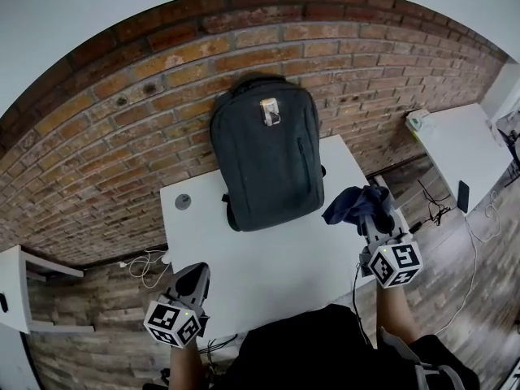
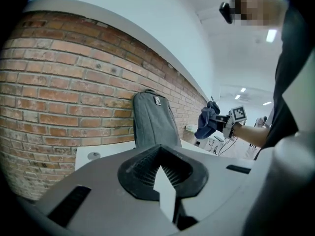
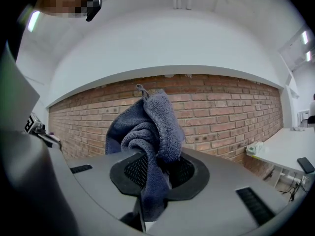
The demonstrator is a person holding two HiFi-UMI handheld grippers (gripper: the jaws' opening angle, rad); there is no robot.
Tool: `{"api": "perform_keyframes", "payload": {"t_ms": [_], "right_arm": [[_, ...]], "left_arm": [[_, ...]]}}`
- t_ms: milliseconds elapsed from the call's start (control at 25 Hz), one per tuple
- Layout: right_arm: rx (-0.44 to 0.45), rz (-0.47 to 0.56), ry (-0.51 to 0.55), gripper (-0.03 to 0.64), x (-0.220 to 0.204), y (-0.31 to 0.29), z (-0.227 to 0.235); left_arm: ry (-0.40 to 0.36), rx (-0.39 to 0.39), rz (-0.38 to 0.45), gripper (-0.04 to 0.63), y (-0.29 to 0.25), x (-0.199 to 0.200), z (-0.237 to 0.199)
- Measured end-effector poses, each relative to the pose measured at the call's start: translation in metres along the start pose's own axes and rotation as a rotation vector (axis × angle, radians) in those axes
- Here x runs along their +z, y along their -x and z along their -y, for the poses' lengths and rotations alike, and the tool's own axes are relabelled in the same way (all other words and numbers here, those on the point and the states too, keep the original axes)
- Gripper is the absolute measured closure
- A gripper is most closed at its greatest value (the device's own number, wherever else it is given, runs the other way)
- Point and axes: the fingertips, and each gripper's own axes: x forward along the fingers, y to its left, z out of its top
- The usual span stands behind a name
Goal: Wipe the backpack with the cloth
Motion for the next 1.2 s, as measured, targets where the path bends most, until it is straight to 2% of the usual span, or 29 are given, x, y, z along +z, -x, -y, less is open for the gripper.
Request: {"api": "perform_keyframes", "payload": {"t_ms": [200, 480, 760, 960, 1200], "right_arm": [[0.024, 0.003, 0.001, 0.552, -0.002, 0.026, 0.013], [0.053, 0.009, 0.016, 0.552, -0.006, 0.082, 0.040], [0.104, -0.016, 0.007, 0.552, -0.031, 0.167, 0.061], [0.164, -0.011, 0.029, 0.552, -0.037, 0.228, 0.066], [0.185, 0.002, 0.006, 0.552, -0.038, 0.304, 0.086]], "left_arm": [[-0.006, 0.001, -0.007, 0.601, 0.002, -0.004, 0.033], [-0.045, -0.020, -0.021, 0.601, 0.007, -0.016, 0.111], [-0.103, -0.062, -0.076, 0.601, 0.023, -0.057, 0.206], [-0.066, -0.044, -0.042, 0.601, 0.046, -0.084, 0.269], [-0.048, -0.039, -0.053, 0.601, 0.074, -0.115, 0.343]]}}
